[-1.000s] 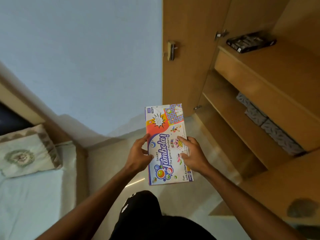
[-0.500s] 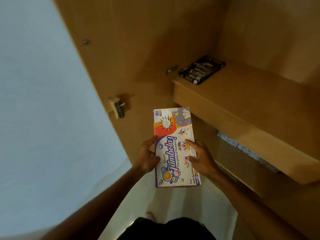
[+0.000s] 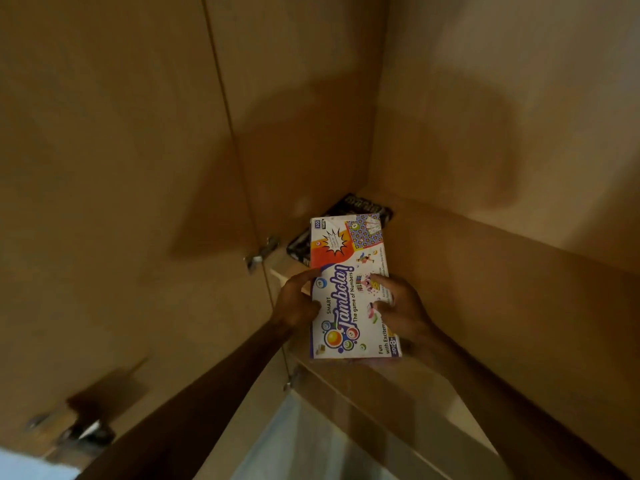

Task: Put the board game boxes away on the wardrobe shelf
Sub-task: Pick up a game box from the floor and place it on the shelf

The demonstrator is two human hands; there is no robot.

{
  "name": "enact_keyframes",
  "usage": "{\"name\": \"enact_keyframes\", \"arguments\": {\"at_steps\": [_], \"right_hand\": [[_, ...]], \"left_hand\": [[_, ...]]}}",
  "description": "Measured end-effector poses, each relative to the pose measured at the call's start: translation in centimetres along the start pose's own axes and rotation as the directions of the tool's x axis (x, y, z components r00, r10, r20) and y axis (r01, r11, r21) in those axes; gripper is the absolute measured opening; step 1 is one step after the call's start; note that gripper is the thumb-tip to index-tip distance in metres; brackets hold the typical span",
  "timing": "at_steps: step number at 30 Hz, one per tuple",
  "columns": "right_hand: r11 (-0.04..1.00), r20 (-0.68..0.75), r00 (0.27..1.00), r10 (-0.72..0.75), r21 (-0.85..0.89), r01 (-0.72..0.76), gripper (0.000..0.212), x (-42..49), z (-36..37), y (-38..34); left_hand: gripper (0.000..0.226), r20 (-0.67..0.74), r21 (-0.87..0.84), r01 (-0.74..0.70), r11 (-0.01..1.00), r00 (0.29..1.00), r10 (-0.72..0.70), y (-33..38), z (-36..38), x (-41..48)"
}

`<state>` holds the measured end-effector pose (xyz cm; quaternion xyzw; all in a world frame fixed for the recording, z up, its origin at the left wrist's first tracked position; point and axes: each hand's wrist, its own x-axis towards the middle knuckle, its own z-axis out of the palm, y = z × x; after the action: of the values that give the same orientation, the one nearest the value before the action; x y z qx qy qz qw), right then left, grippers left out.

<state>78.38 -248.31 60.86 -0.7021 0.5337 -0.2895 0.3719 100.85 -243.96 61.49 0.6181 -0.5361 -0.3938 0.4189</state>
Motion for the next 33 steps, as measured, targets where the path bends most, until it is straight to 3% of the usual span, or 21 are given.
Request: {"name": "enact_keyframes", "arguments": {"at_steps": [4, 8, 11, 13, 16, 20, 22, 25, 33], "right_hand": [[0.999, -0.009, 1.000, 0.009, -0.048, -0.010, 0.044, 7.3, -0.8, -0.7], [0.993, -0.076, 0.994, 0.079, -0.086, -0.085, 0.036, 12.1, -0.8, -0.4], [0.990, -0.104, 0.988, 0.116, -0.072, -0.124, 0.034, 13.8, -0.5, 0.5], [0.989, -0.123, 0.985, 0.121, -0.069, -0.130, 0.035, 14.2, -0.4, 0.6], [0.995, -0.118, 0.991, 0.066, -0.073, -0.075, 0.038, 14.6, -0.4, 0.3], [0.999, -0.062, 0.997, -0.040, -0.028, 0.038, 0.041, 15.2, 0.2, 0.6], [0.996, 0.032, 0.996, -0.085, -0.036, 0.086, 0.045, 15.4, 1.0, 0.0], [0.978, 0.098, 0.986, -0.136, -0.145, 0.150, 0.055, 15.7, 2.1, -1.0], [0.942, 0.110, 0.965, -0.237, -0.217, 0.256, 0.060, 15.8, 3.3, 0.0]], "left_hand": [[0.052, 0.017, 0.006, 0.055, 0.998, 0.998, -0.055, 1.2, -0.3, 7.5], [0.069, 0.298, -0.013, 0.102, 0.995, 0.950, -0.093, 2.2, -1.5, 11.8], [0.099, 0.482, 0.235, -0.033, 0.971, 0.872, -0.087, 1.7, -2.6, 14.1], [0.111, 0.515, 0.378, -0.134, 0.916, 0.853, -0.088, 1.5, -3.0, 15.5], [0.095, 0.475, 0.427, -0.248, 0.869, 0.880, 0.018, 1.1, -3.9, 17.6], [0.032, 0.299, 0.520, -0.262, 0.813, 0.947, 0.115, 0.8, -4.9, 18.7], [0.017, 0.239, 0.627, -0.262, 0.734, 0.961, 0.138, 1.1, -4.5, 18.0], [0.027, 0.221, 0.708, -0.282, 0.647, 0.959, 0.177, 0.6, -4.0, 17.0], [0.042, 0.140, 0.718, -0.300, 0.628, 0.946, 0.291, -0.7, -3.9, 14.2]]}}
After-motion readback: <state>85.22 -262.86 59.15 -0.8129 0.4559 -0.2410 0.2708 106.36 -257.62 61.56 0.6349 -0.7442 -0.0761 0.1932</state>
